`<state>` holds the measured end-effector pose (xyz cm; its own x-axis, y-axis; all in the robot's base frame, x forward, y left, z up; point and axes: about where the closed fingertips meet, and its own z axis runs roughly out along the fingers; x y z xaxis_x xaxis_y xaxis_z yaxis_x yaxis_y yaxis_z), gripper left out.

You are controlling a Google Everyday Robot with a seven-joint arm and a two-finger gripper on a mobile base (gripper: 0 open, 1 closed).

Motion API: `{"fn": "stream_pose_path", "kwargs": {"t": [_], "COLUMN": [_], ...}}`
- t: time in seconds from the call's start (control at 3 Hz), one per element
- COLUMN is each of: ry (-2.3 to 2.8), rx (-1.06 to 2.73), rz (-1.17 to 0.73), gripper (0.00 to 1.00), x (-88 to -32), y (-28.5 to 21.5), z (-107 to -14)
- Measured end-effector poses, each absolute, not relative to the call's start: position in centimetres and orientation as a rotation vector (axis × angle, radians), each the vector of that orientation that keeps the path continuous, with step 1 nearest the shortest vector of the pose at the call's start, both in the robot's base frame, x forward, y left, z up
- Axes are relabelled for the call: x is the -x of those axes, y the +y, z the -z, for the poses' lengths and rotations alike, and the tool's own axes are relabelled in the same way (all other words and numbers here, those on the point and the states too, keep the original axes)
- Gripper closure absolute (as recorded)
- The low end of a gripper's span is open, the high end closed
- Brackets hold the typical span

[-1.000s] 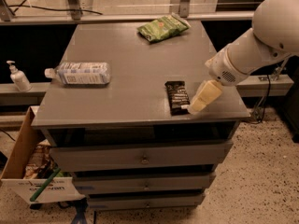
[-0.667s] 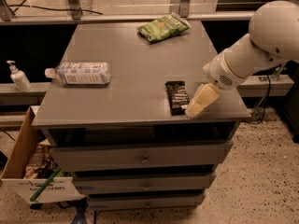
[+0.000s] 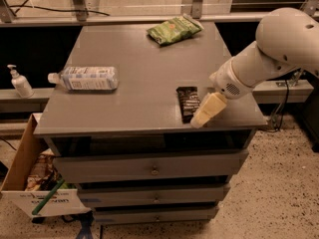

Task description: Move rxbar chocolate near green jalapeno chip bag

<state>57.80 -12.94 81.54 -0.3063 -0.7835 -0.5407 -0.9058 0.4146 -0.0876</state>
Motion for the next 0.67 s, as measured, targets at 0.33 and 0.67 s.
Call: {"fn": "stream_pose_path", "kwargs": {"t": [0.33,0.67], "ry": [2.148,2.139], "rx": [1.449,1.474], "rz": [-0.354,-0.356], "gripper": [0.0,0.18], "x": [-57.46,-57.38], "y": [-10.94,-10.04], "z": [-81.7,-81.66]}}
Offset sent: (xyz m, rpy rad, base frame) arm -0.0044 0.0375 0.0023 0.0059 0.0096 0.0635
